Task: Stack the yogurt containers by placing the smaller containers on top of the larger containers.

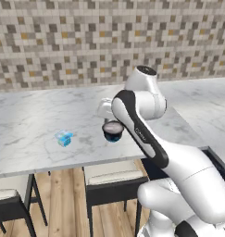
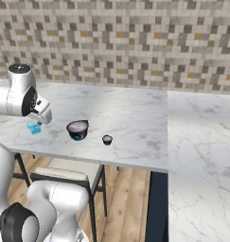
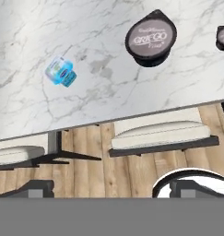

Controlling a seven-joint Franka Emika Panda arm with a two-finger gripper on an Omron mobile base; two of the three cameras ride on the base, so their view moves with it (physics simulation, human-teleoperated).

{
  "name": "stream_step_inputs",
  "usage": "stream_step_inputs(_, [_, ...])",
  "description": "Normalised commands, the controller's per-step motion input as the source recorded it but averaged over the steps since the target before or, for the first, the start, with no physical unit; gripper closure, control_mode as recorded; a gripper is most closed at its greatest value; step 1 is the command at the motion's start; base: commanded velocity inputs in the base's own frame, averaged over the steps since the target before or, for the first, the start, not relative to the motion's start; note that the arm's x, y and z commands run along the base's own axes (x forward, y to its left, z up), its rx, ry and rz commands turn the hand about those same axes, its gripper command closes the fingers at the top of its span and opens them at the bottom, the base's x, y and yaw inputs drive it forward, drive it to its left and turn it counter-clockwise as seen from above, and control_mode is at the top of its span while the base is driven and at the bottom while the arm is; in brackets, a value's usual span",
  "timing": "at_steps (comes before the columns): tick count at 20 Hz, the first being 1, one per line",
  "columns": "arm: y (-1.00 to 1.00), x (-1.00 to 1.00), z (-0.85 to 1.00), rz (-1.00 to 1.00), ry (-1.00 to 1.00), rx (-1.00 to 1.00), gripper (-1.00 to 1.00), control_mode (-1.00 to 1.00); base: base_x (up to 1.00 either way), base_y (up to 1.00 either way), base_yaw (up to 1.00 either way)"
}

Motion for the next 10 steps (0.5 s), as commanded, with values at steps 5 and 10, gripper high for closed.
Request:
stream_step_inputs(5, [0.36,0.0,-0.13,-0.06,0.06,0.13,-1.0,-1.0,0.0,0.0,0.0])
stream_step_inputs(10, [0.34,0.0,-0.18,-0.08,0.09,0.13,-1.0,-1.0,0.0,0.0,0.0])
